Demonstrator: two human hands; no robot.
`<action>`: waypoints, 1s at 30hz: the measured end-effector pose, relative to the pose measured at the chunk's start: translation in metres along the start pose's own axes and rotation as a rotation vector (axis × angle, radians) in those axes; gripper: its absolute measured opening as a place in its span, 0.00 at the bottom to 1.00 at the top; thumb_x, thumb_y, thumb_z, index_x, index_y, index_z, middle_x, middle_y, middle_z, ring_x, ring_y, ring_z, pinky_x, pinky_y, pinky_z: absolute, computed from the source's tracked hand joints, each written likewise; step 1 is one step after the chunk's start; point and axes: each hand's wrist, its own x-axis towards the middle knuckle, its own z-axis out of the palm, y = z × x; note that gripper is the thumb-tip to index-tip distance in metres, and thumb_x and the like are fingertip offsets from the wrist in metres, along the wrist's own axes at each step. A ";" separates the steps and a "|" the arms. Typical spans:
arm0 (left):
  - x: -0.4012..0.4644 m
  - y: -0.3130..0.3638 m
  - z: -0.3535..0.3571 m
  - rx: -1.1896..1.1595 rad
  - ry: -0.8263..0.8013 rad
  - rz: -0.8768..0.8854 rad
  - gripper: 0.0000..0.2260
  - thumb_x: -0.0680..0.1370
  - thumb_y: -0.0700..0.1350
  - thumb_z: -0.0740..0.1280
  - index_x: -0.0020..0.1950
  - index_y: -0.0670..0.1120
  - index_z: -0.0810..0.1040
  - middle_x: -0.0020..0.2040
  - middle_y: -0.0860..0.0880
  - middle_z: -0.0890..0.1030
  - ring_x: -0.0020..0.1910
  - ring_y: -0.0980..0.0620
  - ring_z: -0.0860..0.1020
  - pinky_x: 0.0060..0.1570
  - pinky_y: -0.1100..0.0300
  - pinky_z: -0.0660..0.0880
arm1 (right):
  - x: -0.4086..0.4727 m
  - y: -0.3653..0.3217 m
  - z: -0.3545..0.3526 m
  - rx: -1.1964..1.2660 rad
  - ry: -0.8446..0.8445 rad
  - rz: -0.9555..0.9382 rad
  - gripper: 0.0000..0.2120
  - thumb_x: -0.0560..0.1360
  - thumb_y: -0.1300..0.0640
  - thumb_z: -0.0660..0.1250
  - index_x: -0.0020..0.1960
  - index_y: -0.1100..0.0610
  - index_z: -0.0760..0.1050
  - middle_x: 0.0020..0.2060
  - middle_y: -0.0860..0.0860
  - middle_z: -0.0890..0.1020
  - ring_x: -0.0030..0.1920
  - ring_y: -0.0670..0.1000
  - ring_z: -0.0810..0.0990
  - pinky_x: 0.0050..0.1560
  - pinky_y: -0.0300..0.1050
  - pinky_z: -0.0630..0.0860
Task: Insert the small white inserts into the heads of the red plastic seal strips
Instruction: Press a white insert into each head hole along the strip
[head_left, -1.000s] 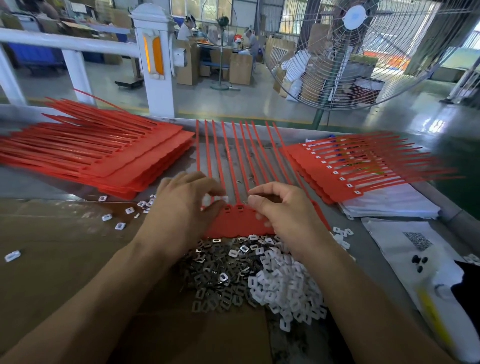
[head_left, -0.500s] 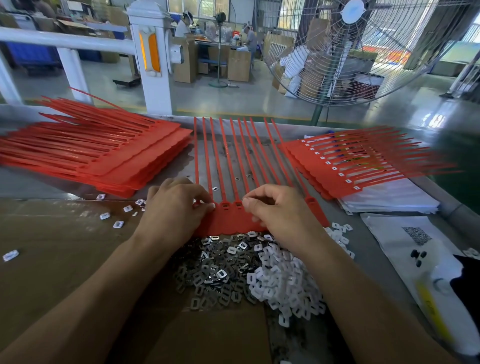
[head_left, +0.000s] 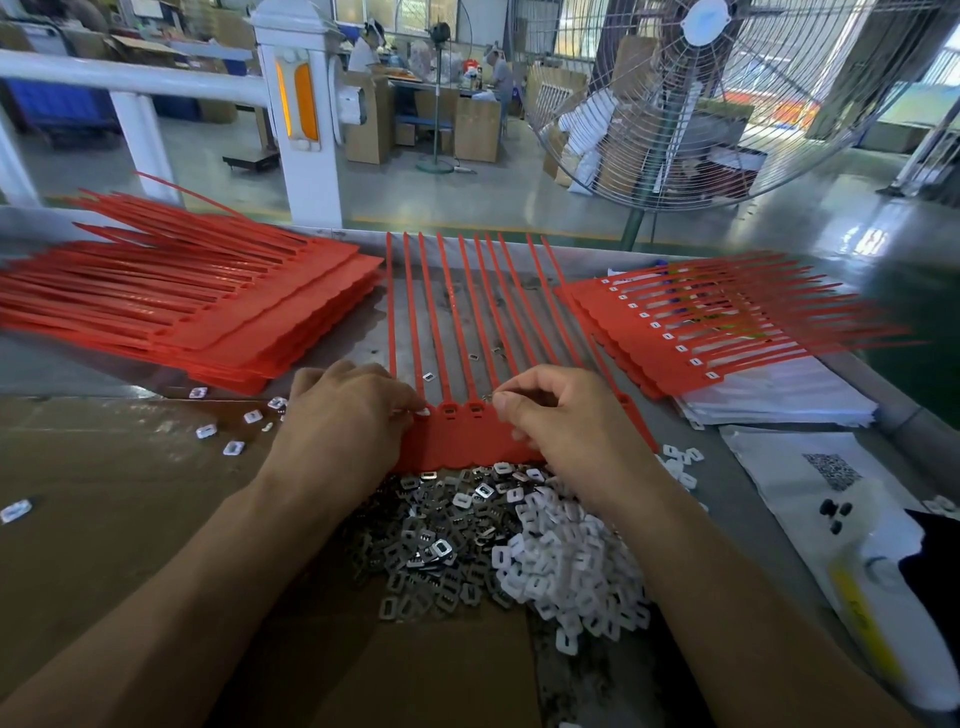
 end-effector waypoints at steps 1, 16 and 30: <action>0.000 0.000 0.000 0.008 -0.011 0.009 0.12 0.81 0.47 0.65 0.57 0.62 0.83 0.60 0.61 0.80 0.61 0.56 0.71 0.61 0.57 0.55 | 0.000 0.000 0.000 -0.002 0.000 -0.002 0.05 0.80 0.47 0.70 0.47 0.45 0.83 0.41 0.40 0.85 0.42 0.41 0.84 0.49 0.44 0.82; 0.001 0.006 -0.004 0.160 -0.114 0.074 0.20 0.78 0.43 0.62 0.65 0.63 0.79 0.60 0.59 0.78 0.63 0.55 0.72 0.64 0.54 0.60 | -0.004 -0.010 -0.002 -0.284 -0.454 -0.199 0.05 0.73 0.47 0.79 0.45 0.46 0.85 0.43 0.41 0.84 0.42 0.41 0.82 0.43 0.39 0.77; 0.002 0.019 -0.006 0.372 -0.123 0.198 0.14 0.81 0.45 0.58 0.59 0.55 0.81 0.54 0.56 0.77 0.58 0.53 0.73 0.61 0.55 0.62 | -0.004 -0.010 0.001 -0.413 -0.495 -0.259 0.05 0.75 0.45 0.76 0.46 0.45 0.84 0.44 0.39 0.82 0.47 0.40 0.80 0.51 0.44 0.78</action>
